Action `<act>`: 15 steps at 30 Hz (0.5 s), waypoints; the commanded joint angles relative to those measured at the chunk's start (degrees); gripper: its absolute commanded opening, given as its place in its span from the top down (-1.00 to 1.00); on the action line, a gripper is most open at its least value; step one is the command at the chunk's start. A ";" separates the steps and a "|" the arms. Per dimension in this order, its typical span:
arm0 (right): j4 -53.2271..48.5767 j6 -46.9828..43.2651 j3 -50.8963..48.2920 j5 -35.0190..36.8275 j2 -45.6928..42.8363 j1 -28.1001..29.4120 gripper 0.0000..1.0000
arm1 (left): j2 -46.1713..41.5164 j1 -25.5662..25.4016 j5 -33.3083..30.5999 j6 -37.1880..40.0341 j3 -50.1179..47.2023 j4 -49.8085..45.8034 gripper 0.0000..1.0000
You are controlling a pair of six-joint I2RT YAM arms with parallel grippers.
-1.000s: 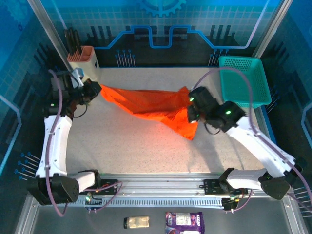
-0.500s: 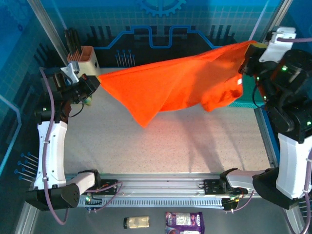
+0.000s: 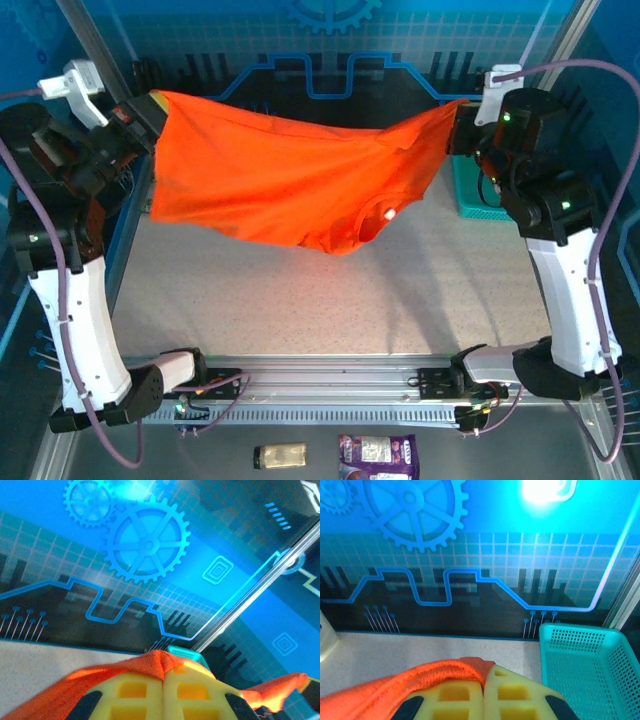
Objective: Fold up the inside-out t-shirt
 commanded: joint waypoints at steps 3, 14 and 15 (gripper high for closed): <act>5.13 -1.04 0.22 -0.68 -7.95 -0.94 1.00 | -5.57 0.73 -4.01 2.76 -5.95 3.94 1.00; 12.36 -5.31 -2.17 0.99 -20.19 -0.92 1.00 | -11.08 0.72 -4.81 5.52 -0.44 2.05 1.00; 12.32 -6.00 -0.85 1.04 -19.55 -0.94 1.00 | -10.61 0.73 -4.57 4.84 0.23 2.05 1.00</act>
